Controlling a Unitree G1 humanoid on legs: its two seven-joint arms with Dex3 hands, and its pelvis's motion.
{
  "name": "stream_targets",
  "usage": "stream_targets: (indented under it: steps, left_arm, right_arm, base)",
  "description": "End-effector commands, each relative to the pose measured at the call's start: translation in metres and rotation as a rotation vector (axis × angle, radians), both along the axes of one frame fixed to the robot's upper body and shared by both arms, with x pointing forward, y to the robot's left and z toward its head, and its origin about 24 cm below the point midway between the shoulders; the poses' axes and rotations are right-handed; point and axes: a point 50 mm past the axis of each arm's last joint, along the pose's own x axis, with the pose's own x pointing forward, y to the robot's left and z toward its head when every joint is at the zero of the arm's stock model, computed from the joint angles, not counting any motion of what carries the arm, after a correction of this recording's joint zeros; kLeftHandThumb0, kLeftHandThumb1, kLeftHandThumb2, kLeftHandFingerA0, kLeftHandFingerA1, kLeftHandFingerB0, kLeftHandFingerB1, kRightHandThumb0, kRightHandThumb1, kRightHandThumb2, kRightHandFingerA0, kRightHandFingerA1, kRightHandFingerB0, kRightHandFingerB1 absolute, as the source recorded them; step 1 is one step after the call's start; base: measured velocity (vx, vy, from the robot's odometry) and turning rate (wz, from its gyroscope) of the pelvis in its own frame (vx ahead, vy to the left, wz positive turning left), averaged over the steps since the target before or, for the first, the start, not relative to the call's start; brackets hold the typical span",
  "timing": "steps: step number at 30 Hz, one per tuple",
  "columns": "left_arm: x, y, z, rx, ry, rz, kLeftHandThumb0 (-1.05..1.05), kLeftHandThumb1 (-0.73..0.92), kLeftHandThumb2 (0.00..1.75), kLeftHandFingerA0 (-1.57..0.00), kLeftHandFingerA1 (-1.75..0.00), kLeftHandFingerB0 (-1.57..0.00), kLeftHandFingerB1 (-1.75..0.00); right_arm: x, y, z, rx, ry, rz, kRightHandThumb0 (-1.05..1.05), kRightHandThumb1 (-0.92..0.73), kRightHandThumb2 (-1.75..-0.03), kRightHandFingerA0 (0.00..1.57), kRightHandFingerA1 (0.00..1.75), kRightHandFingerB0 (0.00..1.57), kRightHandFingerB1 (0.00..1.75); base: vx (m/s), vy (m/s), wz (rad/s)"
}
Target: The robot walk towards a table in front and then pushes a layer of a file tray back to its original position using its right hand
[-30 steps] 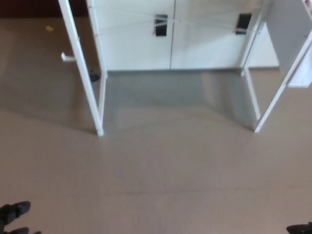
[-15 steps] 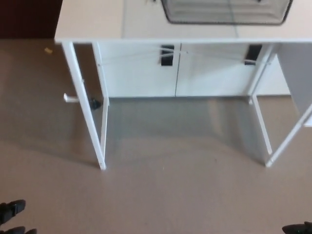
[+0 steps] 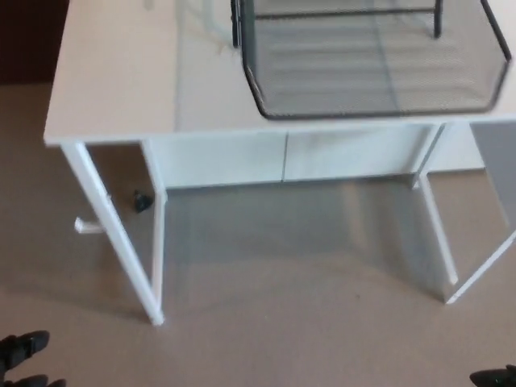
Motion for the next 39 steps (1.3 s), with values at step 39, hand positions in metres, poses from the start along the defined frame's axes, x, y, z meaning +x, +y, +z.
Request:
stream_targets:
  steps: [39]
  left_arm:
    - [-0.0015, 0.0059, 0.0012, 0.014, 0.011, 0.007, -0.08, 0.48, 0.89, -0.25, -0.53, -0.16, -0.48]
  right_arm:
    - [-0.0028, -0.0027, -0.0014, -0.017, 0.036, 0.032, -0.35, -0.57, -0.56, 0.6, 0.46, 0.48, 0.41]
  base:
    - [0.08, 0.004, 0.0]
